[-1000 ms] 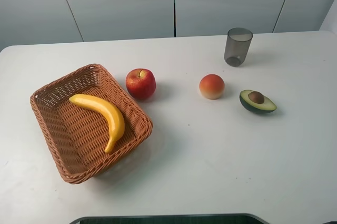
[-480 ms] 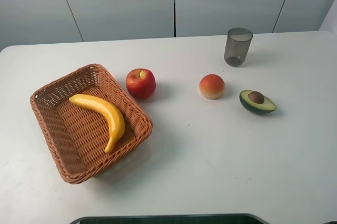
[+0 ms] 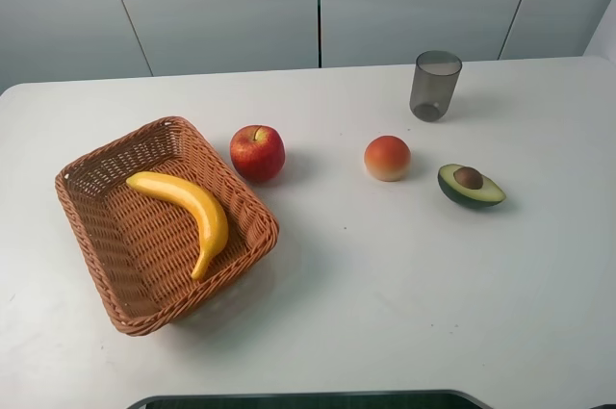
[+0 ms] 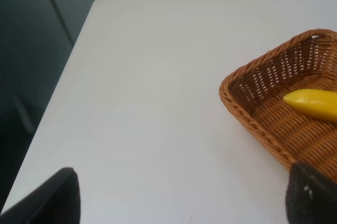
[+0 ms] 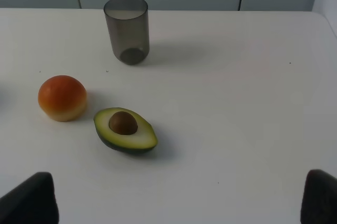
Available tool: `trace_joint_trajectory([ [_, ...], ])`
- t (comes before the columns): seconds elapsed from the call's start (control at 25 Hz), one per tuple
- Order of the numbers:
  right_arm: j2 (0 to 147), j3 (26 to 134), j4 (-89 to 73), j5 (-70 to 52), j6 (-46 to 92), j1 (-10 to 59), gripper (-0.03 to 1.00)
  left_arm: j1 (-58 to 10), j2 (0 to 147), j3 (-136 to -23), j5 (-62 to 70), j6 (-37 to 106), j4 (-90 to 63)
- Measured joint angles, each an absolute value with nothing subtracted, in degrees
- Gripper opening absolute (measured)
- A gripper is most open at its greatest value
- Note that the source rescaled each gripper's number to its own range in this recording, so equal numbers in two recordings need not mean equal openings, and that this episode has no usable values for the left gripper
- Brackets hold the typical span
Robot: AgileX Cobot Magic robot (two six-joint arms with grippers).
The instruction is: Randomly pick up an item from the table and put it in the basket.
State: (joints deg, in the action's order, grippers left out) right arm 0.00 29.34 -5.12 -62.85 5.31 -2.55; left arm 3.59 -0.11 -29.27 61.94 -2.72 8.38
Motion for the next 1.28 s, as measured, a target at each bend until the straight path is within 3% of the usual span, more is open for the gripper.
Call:
trace_joint_trajectory([
  [0.32, -0.09, 29.34, -4.9, -62.85, 5.31, 1.06, 1.0, 3.59, -0.11, -29.27, 61.94, -2.72, 8.38],
  [1.28, -0.09, 29.34, -0.68, -62.85, 0.0, 1.06, 1.0, 3.59, -0.11, -29.27, 61.94, -2.52, 8.38],
])
